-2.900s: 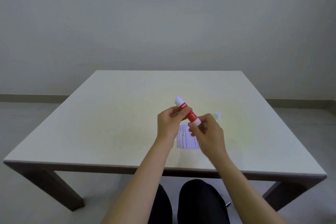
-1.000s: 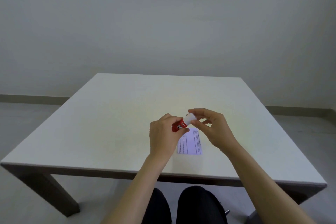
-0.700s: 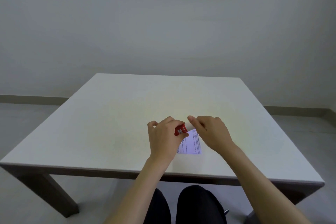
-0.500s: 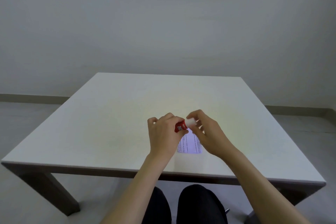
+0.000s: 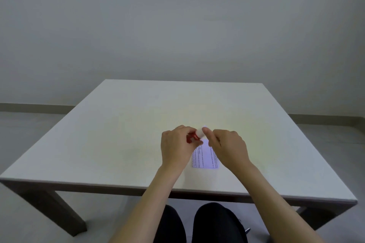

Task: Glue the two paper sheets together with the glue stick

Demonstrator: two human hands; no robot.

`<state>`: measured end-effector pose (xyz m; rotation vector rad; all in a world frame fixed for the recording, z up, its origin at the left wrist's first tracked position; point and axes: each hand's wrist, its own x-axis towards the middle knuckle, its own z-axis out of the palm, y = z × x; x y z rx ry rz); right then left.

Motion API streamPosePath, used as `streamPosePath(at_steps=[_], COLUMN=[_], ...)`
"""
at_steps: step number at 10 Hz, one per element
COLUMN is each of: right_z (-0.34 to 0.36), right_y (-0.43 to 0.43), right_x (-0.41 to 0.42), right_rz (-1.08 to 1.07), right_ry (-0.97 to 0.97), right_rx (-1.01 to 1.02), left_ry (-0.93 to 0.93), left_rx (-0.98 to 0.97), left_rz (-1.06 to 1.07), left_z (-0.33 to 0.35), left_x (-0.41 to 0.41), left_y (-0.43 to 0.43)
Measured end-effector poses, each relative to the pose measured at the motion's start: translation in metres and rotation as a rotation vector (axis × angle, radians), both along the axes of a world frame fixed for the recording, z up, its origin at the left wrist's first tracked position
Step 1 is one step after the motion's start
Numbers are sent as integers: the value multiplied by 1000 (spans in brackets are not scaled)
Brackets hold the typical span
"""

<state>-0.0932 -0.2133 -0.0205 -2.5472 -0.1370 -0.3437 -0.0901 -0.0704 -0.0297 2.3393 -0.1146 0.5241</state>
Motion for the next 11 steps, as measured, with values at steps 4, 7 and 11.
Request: streamPosePath(at_steps=[4, 7, 11], right_z=[-15, -13, -4], right_y=[-18, -26, -5], right_x=[-11, -9, -1], right_rz=[92, 79, 161], right_ry=[157, 189, 180], right_rx=[81, 123, 73], left_ry=[78, 97, 194], left_rx=[-255, -257, 13], left_rz=[284, 284, 281], left_z=[-11, -29, -38], left_x=[65, 67, 64], left_y=[40, 41, 46])
